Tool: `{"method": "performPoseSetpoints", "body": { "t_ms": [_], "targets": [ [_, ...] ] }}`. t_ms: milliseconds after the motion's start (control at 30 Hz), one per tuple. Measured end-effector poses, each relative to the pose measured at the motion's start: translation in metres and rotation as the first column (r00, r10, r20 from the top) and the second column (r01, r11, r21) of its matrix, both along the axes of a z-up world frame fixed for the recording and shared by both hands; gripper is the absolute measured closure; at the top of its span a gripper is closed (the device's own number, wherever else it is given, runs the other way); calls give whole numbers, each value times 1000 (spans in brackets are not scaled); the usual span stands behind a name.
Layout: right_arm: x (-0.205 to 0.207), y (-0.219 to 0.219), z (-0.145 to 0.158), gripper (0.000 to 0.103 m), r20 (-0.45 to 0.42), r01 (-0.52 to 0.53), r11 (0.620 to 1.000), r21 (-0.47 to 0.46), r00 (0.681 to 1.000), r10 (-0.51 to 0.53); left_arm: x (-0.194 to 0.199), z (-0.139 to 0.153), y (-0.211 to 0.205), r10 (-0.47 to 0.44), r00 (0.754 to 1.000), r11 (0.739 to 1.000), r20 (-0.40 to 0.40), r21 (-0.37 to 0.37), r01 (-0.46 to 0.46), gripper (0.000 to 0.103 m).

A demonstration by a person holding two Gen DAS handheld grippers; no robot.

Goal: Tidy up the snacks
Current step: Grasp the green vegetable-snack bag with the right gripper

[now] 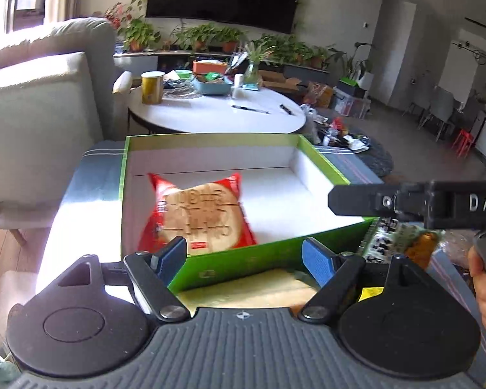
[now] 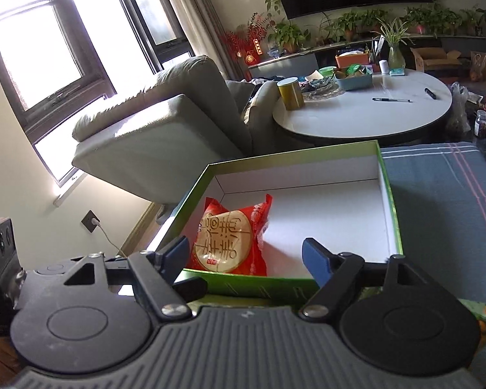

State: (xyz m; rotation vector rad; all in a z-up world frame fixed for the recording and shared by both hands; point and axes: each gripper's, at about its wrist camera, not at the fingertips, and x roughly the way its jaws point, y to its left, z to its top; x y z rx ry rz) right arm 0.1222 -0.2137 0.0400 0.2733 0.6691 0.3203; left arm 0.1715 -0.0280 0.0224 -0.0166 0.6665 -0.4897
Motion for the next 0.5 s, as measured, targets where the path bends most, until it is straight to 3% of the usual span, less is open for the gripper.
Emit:
{"method": "performPoseSetpoints", "body": {
  "t_ms": [233, 500],
  "targets": [
    [-38, -32, -5, 25, 75, 83, 995, -51, 994, -79, -27, 1, -47, -120, 992, 992, 30, 42, 119, 26],
    [-61, -72, -30, 25, 90, 248, 965, -85, 966, -240, -28, -13, -92, -208, 978, 976, 24, 74, 206, 26]
  ]
}}
